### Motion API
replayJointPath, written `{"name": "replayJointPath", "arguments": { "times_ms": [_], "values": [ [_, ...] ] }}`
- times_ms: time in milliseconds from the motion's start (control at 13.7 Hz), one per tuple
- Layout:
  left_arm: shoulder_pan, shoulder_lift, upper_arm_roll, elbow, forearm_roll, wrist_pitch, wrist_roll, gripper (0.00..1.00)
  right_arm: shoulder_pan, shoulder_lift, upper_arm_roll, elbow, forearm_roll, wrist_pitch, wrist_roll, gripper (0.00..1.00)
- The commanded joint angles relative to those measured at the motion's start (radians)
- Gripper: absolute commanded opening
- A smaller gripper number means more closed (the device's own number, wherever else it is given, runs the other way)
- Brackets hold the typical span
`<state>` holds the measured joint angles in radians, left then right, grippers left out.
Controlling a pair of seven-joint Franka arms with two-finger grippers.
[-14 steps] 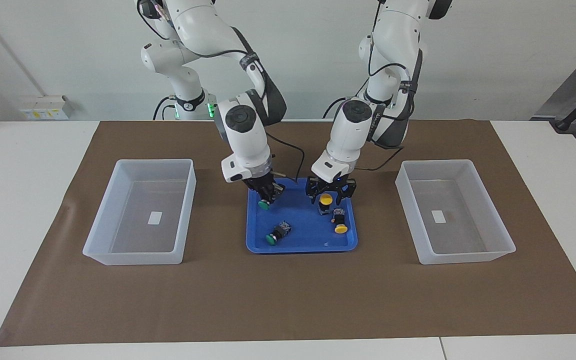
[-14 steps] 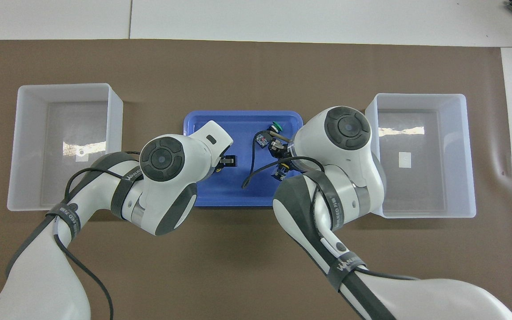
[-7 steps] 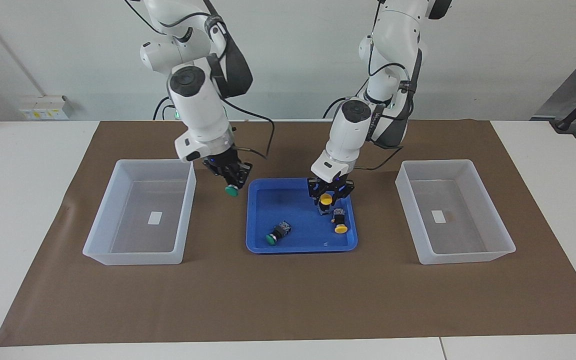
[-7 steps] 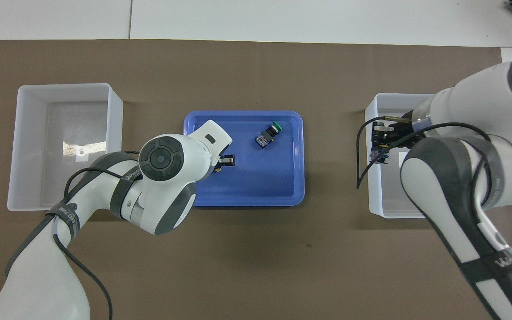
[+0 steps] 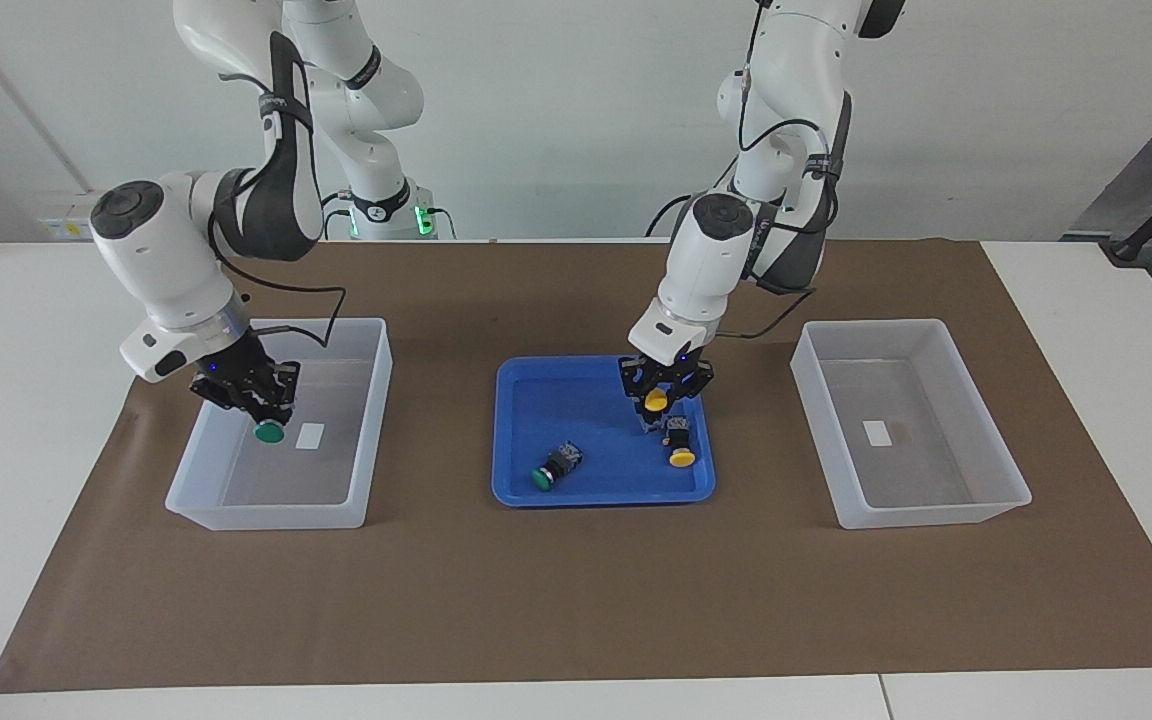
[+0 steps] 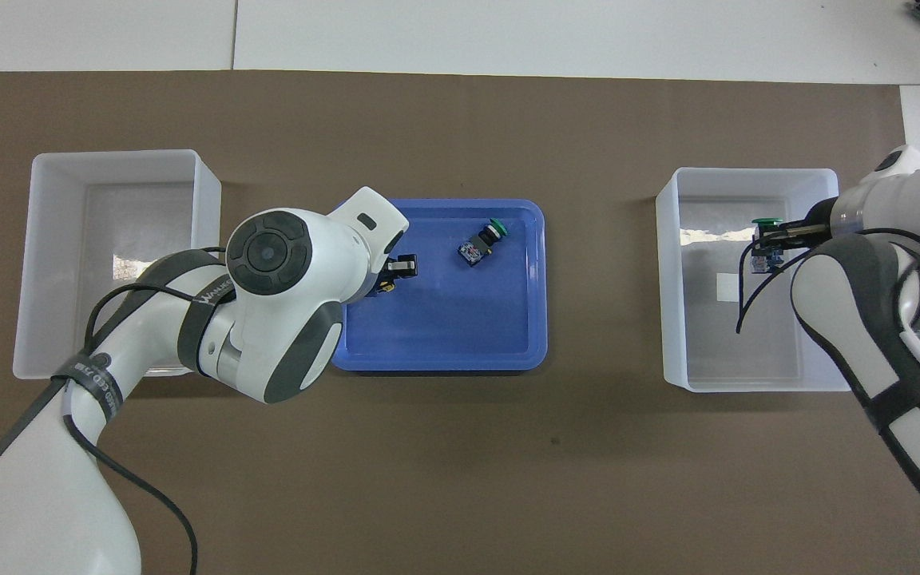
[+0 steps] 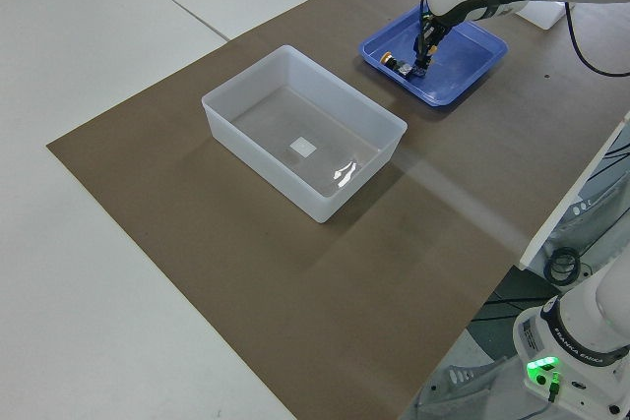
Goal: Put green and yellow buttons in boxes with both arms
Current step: 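Carry the green button into the nearby bin and open the right gripper, then carry the yellow button into the nearby bin with the left gripper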
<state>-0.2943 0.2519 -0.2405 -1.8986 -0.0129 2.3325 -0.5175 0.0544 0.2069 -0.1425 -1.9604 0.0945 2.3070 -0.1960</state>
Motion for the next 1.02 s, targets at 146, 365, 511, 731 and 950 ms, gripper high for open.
{"name": "replayJointPath", "arguments": {
  "times_ms": [146, 365, 511, 731, 950],
  "values": [
    [0.116, -0.010, 0.003, 0.220, -0.022, -0.255, 0.019, 0.00, -0.010, 0.089, 0.015, -0.024, -0.012, 0.141, -0.019, 0.05],
    [0.222, -0.010, 0.004, 0.248, -0.022, -0.286, 0.137, 0.00, -0.022, 0.078, 0.015, -0.061, -0.012, 0.140, -0.019, 0.34],
    [0.314, -0.010, 0.003, 0.248, -0.024, -0.286, 0.279, 0.00, -0.025, 0.075, 0.017, -0.055, -0.009, 0.127, -0.011, 1.00],
    [0.434, -0.010, 0.003, 0.242, -0.047, -0.285, 0.480, 0.00, 0.022, 0.008, 0.027, -0.020, 0.005, 0.050, 0.102, 1.00],
    [0.506, -0.016, 0.007, 0.208, -0.047, -0.256, 0.615, 0.00, 0.117, -0.001, 0.027, 0.082, 0.007, -0.046, 0.338, 1.00]
  ]
}}
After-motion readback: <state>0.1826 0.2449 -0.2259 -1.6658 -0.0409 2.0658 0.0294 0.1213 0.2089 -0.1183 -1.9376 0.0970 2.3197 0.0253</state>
